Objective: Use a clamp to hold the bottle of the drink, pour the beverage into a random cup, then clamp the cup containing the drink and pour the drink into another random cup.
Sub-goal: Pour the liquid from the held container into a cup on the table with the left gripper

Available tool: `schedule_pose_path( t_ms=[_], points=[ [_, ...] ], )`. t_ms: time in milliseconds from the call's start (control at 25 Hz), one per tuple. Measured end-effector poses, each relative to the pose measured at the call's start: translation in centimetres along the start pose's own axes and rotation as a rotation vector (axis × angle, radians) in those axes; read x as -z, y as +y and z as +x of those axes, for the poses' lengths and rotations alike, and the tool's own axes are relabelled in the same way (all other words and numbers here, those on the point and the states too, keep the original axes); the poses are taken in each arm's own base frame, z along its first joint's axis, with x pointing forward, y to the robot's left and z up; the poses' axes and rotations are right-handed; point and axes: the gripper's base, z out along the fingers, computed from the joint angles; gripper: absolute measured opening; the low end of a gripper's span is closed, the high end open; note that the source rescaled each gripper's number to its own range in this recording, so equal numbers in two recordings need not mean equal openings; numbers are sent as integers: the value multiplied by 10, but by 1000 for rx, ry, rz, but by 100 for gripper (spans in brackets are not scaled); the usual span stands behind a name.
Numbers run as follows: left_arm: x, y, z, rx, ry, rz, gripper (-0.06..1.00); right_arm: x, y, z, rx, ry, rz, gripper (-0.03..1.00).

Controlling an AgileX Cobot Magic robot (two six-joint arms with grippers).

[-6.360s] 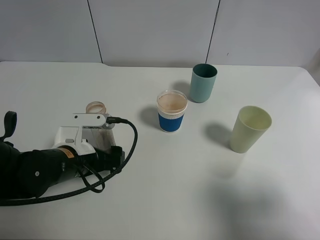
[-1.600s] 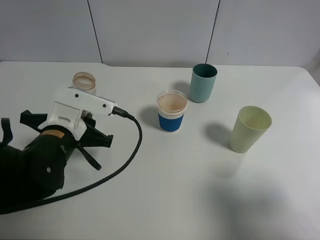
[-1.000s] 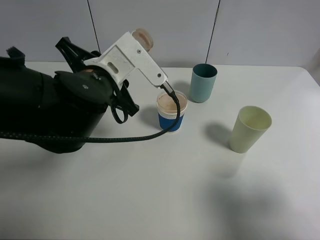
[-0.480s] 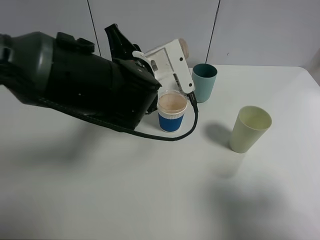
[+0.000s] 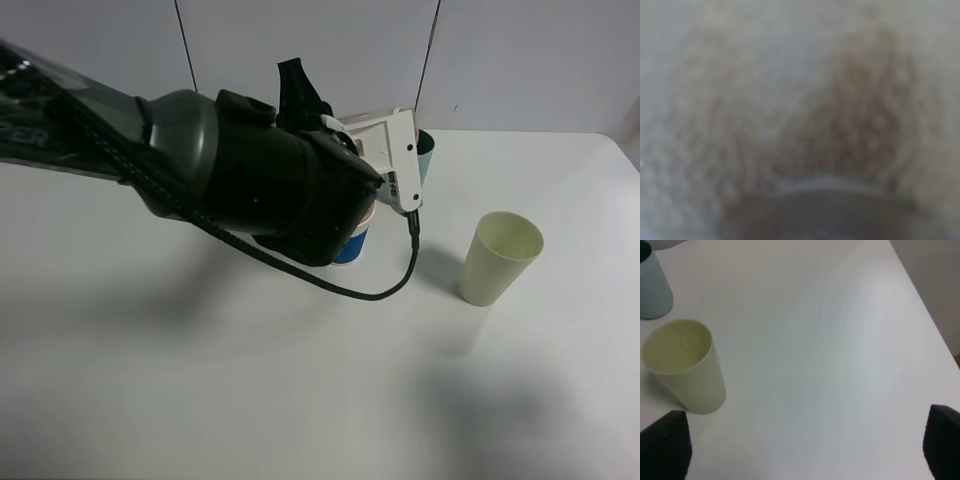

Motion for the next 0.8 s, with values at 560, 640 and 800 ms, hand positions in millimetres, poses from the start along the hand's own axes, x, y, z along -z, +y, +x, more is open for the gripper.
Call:
schedule_pose_path(
  t_ms=[560, 640, 800],
  points=[
    [10, -16, -34, -123, -81, 15, 0, 0, 0, 0, 0, 0, 0, 78],
    [9, -18, -40, -134, -73, 21, 0, 0, 0, 0, 0, 0, 0, 78],
    [4, -19, -55, -163, -40, 22, 0, 0, 0, 0, 0, 0, 0, 78]
  ],
)
